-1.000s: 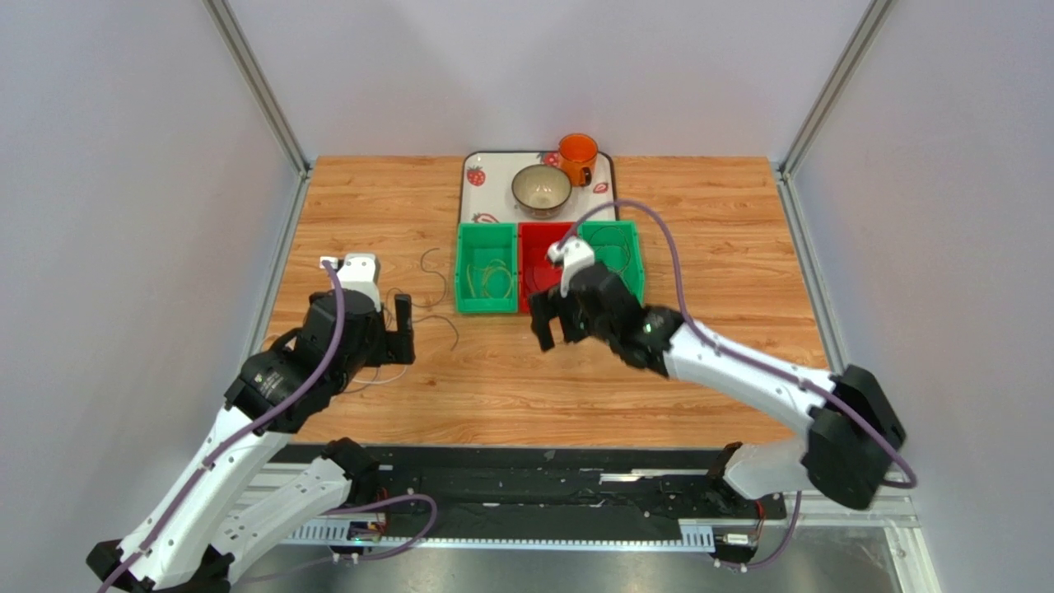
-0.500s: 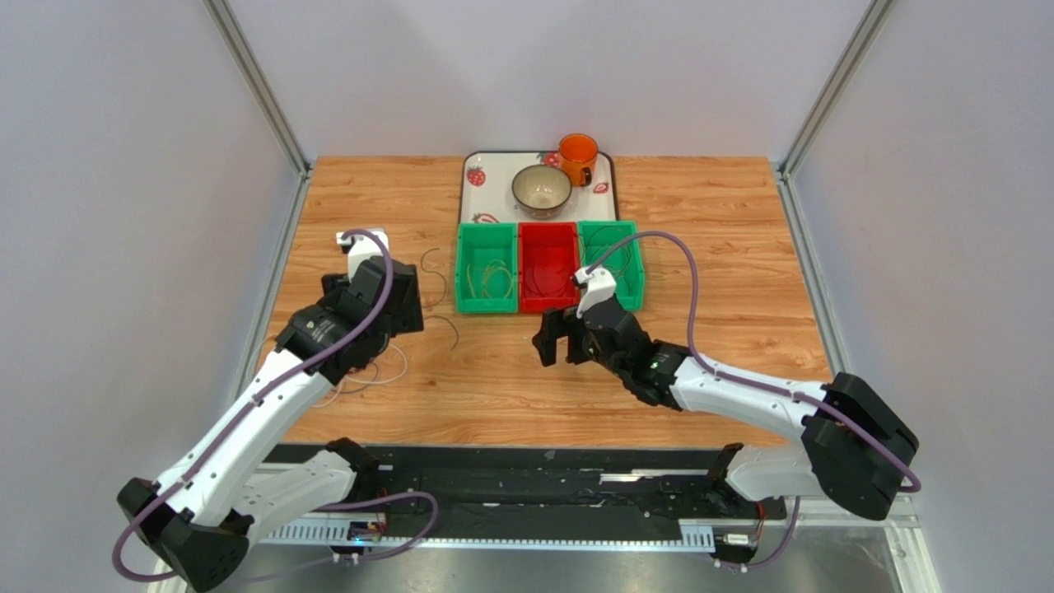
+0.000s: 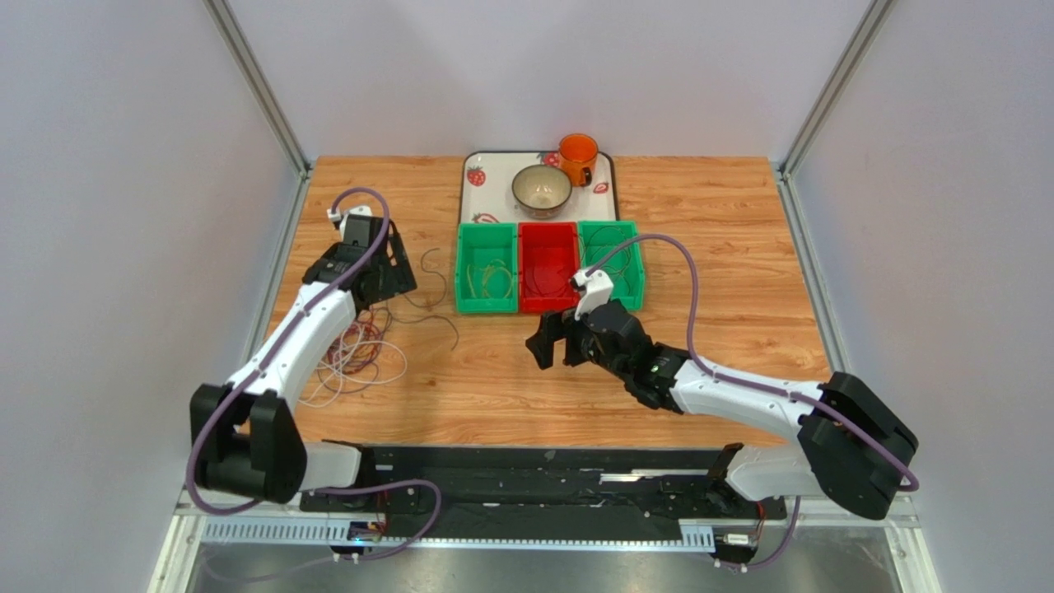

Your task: Untangle the cables

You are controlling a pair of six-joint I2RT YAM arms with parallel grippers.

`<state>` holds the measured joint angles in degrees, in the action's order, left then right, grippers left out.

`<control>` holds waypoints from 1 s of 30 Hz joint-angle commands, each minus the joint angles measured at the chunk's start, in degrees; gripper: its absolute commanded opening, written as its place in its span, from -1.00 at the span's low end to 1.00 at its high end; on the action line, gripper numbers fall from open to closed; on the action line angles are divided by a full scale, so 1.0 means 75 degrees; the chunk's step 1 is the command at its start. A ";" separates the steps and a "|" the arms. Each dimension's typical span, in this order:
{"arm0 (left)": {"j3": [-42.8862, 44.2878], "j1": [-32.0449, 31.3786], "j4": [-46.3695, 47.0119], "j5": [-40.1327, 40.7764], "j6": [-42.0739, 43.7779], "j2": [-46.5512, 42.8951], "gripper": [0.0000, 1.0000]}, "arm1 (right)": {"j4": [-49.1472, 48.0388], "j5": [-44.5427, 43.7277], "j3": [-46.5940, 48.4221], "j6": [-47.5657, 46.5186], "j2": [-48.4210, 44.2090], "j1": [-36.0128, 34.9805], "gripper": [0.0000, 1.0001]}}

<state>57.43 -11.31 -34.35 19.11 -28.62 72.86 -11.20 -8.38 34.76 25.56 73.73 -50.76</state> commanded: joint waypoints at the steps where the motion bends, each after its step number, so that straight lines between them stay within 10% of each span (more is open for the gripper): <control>1: 0.0265 0.0360 0.0876 -0.0547 0.0277 0.0783 0.75 | -0.0546 0.0121 0.0052 -0.0080 0.0024 -0.0017 0.93; 30: 0.0299 0.0946 0.1521 -0.0402 -0.0766 0.2390 0.60 | -0.0452 0.0215 0.0310 -0.0127 0.0423 -0.0017 0.93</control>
<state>56.88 -4.71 -22.59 18.37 -32.47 87.05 -11.90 -6.72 35.00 25.23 76.75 -50.76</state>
